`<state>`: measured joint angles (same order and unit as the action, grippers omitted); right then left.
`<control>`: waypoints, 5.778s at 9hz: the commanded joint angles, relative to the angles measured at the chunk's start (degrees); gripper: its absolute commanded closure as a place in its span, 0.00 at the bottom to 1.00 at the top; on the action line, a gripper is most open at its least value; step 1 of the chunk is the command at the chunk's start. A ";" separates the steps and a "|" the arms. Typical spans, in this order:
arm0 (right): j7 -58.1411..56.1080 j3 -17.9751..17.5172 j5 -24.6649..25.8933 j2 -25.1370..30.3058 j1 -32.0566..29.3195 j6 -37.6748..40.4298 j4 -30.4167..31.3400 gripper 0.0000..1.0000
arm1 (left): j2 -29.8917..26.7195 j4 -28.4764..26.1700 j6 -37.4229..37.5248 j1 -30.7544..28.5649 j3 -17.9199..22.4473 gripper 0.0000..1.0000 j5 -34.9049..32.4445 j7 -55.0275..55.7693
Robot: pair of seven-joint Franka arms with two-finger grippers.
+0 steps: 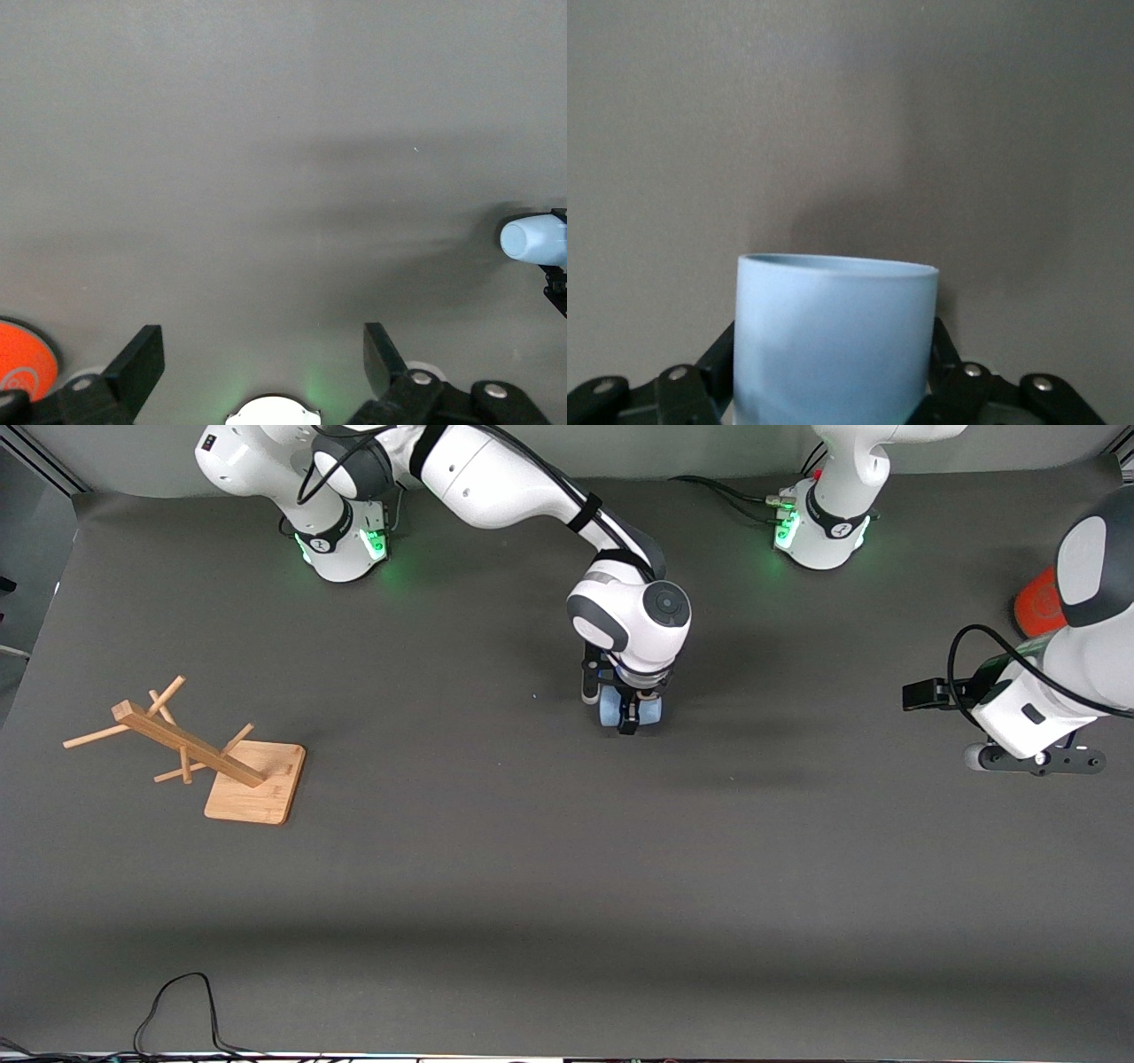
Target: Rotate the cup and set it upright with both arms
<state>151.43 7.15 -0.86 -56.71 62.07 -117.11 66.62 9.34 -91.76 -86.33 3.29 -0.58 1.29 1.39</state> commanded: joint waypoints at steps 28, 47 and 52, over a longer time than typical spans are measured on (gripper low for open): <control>-145.78 -6.71 1.21 56.36 -64.36 26.24 25.05 0.00 | 49.19 35.52 -2.70 50.32 0.23 0.02 -31.88 35.13; -151.61 -2.58 0.43 55.49 -60.05 24.83 23.13 0.00 | 26.57 29.14 2.76 39.52 0.41 1.00 -17.93 24.71; -151.52 -2.93 0.25 54.43 -59.96 24.74 22.50 0.00 | -2.78 -4.57 -19.05 32.40 0.50 1.00 -6.86 24.80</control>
<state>0.33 3.96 -0.36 -1.38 1.53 -92.27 90.45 17.09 -79.81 -95.97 37.28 0.02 -8.19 25.76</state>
